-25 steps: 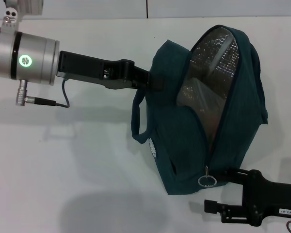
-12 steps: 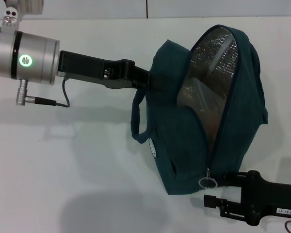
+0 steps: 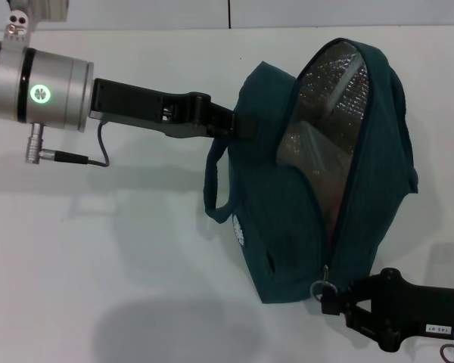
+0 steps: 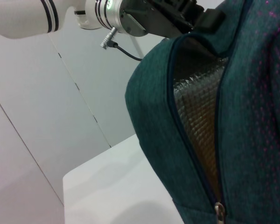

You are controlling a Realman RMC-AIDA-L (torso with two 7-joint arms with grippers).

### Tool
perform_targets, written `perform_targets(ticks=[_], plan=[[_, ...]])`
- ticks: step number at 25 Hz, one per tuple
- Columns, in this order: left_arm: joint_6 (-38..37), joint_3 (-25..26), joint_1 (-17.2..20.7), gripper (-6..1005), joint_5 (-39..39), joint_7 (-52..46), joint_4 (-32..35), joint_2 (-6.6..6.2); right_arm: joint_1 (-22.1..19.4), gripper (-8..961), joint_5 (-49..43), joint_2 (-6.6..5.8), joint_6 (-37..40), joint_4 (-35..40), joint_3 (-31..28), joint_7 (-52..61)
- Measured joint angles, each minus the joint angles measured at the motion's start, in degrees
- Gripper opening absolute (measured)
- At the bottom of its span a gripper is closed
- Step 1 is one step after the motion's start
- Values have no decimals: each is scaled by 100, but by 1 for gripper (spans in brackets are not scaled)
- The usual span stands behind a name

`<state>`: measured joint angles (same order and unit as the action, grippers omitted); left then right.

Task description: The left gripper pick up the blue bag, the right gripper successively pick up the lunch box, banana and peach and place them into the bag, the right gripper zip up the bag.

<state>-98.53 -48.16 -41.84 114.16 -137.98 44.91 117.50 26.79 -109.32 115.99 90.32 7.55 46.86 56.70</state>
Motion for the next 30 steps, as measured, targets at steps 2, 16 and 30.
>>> perform_targets(ticks=[2, 16, 30], plan=[[-5, 0, 0, 47, 0, 9, 0, 0, 1, 162, 9, 2, -35, 1, -1, 0], [-18, 25, 29, 48, -15, 36, 0, 0, -336, 18, 71, -78, 369, 301, -64, 61], [15, 24, 54, 50, -48, 319, -118, 10, -564, 17, 716, -63, 1175, 762, -77, 55]])
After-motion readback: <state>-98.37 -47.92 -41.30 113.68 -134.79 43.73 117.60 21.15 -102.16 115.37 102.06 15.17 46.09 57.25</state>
